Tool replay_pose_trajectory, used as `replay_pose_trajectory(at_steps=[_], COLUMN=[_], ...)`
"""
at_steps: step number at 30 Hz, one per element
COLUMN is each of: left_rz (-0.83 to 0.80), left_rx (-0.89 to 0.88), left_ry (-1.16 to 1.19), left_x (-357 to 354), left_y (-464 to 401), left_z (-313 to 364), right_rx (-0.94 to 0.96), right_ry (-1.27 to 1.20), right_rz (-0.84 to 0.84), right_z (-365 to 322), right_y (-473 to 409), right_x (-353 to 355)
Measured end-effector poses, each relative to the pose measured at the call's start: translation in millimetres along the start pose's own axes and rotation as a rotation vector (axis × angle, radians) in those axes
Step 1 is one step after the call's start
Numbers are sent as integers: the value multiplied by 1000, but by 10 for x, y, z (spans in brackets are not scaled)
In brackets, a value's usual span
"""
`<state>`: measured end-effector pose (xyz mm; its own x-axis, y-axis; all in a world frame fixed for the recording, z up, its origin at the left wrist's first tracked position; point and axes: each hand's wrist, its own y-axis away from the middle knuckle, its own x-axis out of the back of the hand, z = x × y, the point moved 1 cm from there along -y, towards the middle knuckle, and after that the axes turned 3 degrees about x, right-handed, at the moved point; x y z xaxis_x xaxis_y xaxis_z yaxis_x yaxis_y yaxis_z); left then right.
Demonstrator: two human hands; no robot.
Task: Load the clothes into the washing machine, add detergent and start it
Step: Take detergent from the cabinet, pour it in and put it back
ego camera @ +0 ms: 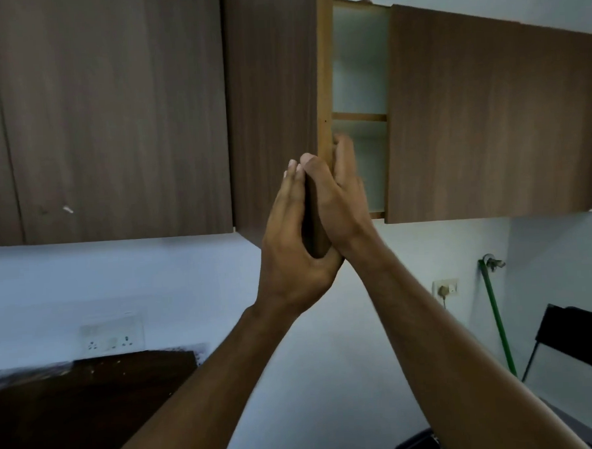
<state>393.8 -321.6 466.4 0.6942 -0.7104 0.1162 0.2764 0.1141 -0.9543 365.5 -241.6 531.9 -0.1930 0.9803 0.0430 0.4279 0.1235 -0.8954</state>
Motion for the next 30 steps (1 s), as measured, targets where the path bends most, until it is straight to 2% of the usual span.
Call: replay_pose_trajectory(at_steps=[3, 8, 13, 20, 27, 30], left_rz=[4, 46, 204, 360, 367, 459], left_rx=[23, 40, 40, 119, 229, 78], left_ry=[17, -42, -243, -258, -373, -554], left_x=[173, 480, 700, 895, 811, 714], left_y=[47, 83, 89, 40, 36, 31], left_z=[-34, -2, 20, 71, 239, 345], right_rx=[-27, -2, 46, 63, 44, 22], right_ry=[-43, -26, -9, 41, 67, 56], right_rz=[-91, -134, -149, -211, -220, -213], right_z=[-61, -195, -320, -346, -280, -190], right_y=[17, 60, 99, 161, 155, 176], right_x=[-218, -489, -690, -871, -800, -668])
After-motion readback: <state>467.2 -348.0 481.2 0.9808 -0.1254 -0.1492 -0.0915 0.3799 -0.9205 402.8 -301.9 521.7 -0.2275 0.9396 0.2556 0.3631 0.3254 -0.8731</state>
